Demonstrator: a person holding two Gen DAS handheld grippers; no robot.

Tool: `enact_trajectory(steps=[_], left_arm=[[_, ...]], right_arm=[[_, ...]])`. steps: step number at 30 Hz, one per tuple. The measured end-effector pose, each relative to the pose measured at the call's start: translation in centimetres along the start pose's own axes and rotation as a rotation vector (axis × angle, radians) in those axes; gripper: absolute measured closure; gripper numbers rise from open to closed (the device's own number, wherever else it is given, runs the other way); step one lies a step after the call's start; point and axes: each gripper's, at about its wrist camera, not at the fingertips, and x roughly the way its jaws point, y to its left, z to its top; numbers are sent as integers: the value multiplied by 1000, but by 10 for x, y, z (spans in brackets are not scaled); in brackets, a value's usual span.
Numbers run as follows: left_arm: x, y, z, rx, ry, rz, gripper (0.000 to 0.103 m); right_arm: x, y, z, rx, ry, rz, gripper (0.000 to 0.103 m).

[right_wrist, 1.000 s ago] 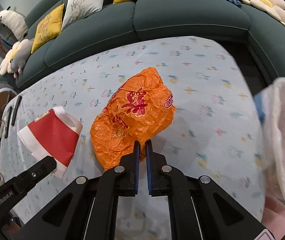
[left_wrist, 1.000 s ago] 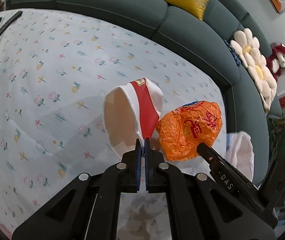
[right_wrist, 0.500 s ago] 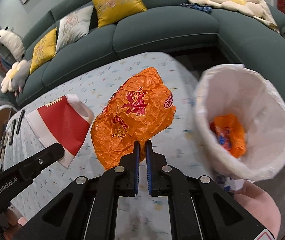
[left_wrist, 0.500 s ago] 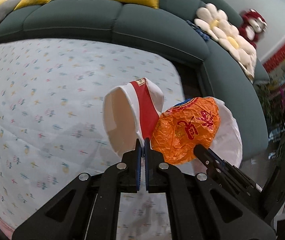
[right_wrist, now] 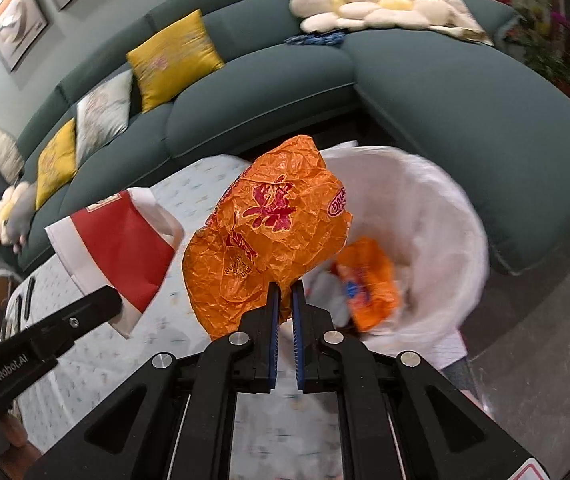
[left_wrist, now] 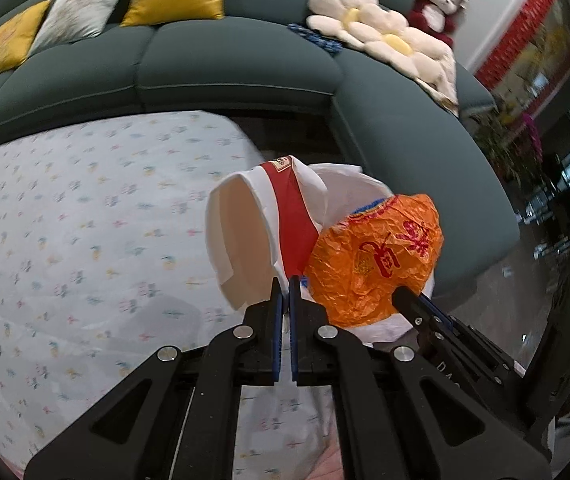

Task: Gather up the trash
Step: 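Carry the carton and orange bag over the bin with both grippers, then open both grippers to drop the carton and orange bag into the bin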

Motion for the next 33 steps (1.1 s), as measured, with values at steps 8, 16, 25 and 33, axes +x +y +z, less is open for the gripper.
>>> enact_trajectory(steps=[8, 16, 25, 33], left_arm=[[24, -48, 7, 79, 22, -41, 100], [50, -71, 21, 112, 44, -38, 100], [55, -60, 28, 67, 33, -16, 82], [53, -49, 22, 66, 29, 15, 78]], right_arm=[[-8, -62, 4, 94, -22, -46, 97], [-3, -86, 8, 130, -17, -61, 97], [7, -86, 14, 122, -7, -56, 97], [16, -69, 18, 90, 3, -42, 97]])
